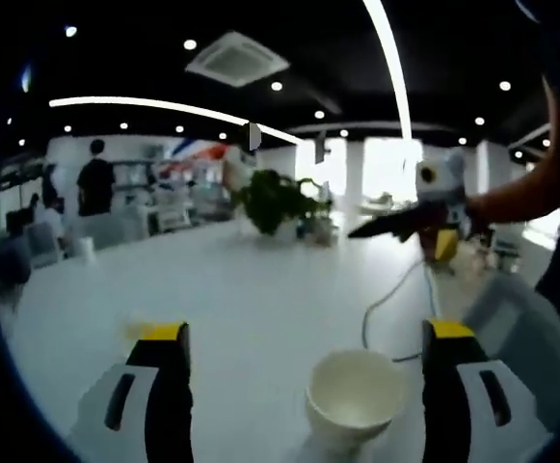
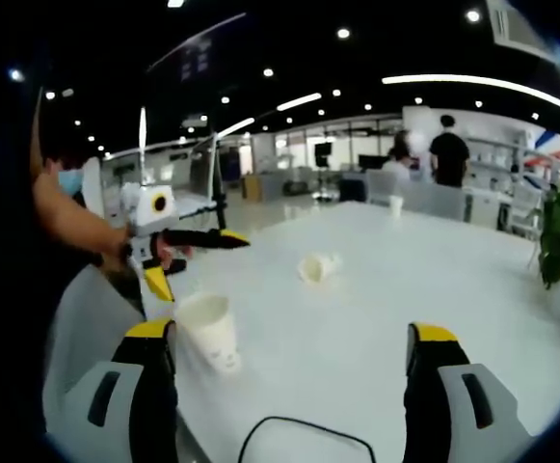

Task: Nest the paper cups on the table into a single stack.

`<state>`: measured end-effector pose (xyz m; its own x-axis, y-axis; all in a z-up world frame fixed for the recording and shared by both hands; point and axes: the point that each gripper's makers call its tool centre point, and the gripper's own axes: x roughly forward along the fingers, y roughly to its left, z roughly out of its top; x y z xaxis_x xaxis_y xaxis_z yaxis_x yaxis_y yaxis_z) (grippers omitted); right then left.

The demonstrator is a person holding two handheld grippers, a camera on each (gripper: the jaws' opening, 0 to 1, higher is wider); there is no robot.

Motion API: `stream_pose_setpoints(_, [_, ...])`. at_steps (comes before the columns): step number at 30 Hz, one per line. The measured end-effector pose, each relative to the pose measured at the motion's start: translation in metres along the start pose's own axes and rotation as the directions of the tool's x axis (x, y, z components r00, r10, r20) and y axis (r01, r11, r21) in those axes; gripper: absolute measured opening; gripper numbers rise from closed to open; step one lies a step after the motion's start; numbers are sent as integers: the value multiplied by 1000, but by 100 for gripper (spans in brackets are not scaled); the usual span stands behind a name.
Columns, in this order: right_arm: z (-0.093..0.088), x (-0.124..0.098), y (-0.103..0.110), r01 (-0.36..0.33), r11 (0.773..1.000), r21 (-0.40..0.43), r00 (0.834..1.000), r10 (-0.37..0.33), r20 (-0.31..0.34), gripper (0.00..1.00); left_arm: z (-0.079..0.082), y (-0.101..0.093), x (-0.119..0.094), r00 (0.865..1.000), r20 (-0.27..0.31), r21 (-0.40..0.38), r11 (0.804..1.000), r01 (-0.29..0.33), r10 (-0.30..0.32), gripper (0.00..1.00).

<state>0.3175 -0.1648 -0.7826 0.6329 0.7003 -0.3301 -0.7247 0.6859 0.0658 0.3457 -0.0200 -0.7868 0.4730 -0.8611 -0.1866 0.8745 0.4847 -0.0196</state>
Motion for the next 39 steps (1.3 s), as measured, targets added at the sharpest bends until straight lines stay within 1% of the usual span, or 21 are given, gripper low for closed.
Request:
stream_pose_setpoints(3, [0,-1,-4,11,1000,3,1000,-11,6,98,8,21,-14,999,3,-8,999,-51,51,98])
stream_pose_setpoints(5, [-1,0,-6,15,1000,1,1000,-15,4,98,10,30,-23,997,-1,-9,997,-75,75,98])
stream_pose_setpoints(7, [-1,-1,-8,20,1000,0,1000,-20,3,99,7,39,-32,997,-15,1,997,-81,81,98])
stream_pose_setpoints(11, [-3,-3,-14,31,999,-11,999,-31,-8,99,-6,58,-54,990,-82,2,993,-117,117,98])
stream_pose_setpoints(12, [-3,-3,-15,33,999,-15,999,-33,-9,99,-8,63,-61,988,-87,3,992,-129,129,98])
stream_pose_setpoints(18, [-7,-5,-23,48,999,-11,999,-48,-15,100,-13,81,-81,979,-98,-4,984,-178,176,98])
stream_pose_setpoints(22, [-10,-6,-25,56,998,-12,998,-56,-22,100,-16,82,-87,977,-112,-17,983,-185,182,98])
stream_pose_setpoints(24, [-13,-7,-28,66,997,-28,997,-67,-29,100,-18,81,-89,976,-122,-21,982,-186,183,98])
stream_pose_setpoints(27, [-16,-7,-33,75,997,-30,997,-76,-26,100,-18,80,-92,973,-129,-28,980,-195,190,98])
stream_pose_setpoints(31, [-20,-2,-38,78,996,-33,996,-79,-32,100,-22,80,-97,970,-152,-37,980,-198,190,98])
stream_pose_setpoints(35, [-14,6,-38,63,998,-30,998,-64,-25,100,-23,82,-106,965,-160,-38,976,-215,207,98])
stream_pose_setpoints(39, [-16,15,-36,39,999,-36,999,-40,-32,100,-25,82,-116,958,-168,-42,969,-242,232,98])
